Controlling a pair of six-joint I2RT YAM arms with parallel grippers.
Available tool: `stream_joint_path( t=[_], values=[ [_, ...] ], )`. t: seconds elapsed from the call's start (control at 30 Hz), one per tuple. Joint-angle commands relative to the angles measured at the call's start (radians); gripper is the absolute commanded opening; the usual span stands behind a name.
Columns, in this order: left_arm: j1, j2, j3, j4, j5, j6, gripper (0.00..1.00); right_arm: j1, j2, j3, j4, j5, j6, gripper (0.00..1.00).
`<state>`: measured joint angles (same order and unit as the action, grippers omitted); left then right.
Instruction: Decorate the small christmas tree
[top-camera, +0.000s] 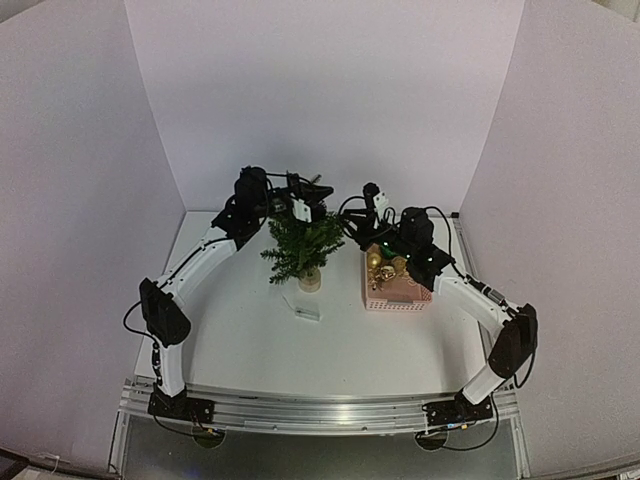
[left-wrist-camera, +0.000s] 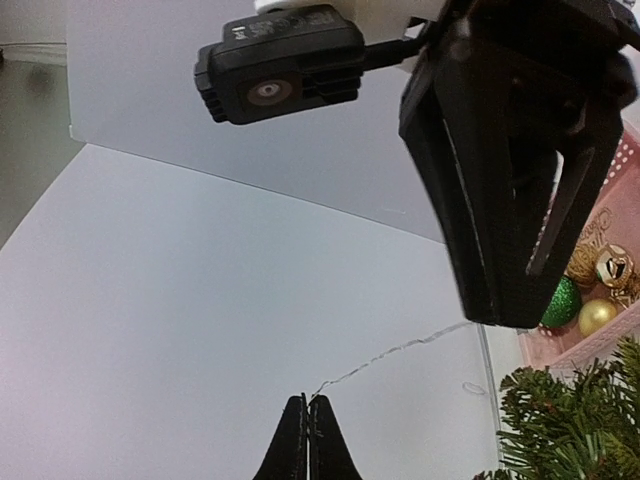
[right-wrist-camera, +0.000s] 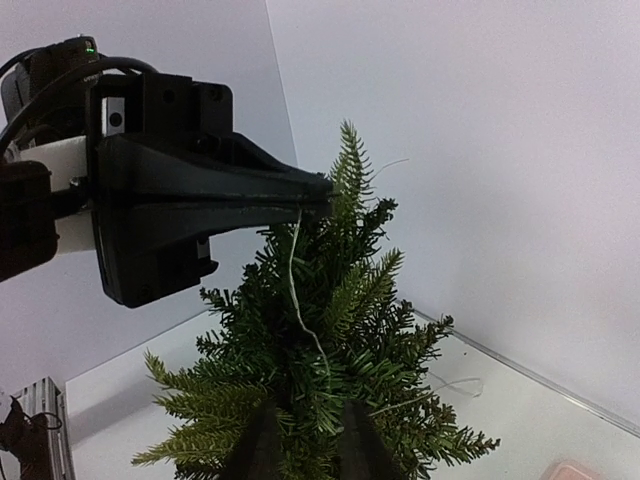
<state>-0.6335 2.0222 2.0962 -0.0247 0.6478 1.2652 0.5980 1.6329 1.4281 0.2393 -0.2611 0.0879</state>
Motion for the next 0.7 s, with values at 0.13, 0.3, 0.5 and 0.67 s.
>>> stream_joint_path(
  t=[0.13,0.3,0.5,0.67],
  values=[
    [-0.001,-0.198,-0.104,-0.105,-0.012,0.092,0.00,-0.004,-0.018,0.020,0.013,0.034,0.034,0.67],
    [-0.002,-0.266,-0.156,-0.158,-0.074,0.150,0.00,-0.004,-0.019,0.022,0.008,0.041,0.050,0.77],
    [-0.001,-0.354,-0.216,-0.324,-0.171,0.164,0.00,-0.004,-0.028,0.017,-0.008,0.061,0.055,0.80],
    [0.010,-0.398,-0.288,-0.387,-0.247,0.103,0.00,-0.004,-0.025,0.019,-0.012,0.066,0.063,0.80]
  ],
)
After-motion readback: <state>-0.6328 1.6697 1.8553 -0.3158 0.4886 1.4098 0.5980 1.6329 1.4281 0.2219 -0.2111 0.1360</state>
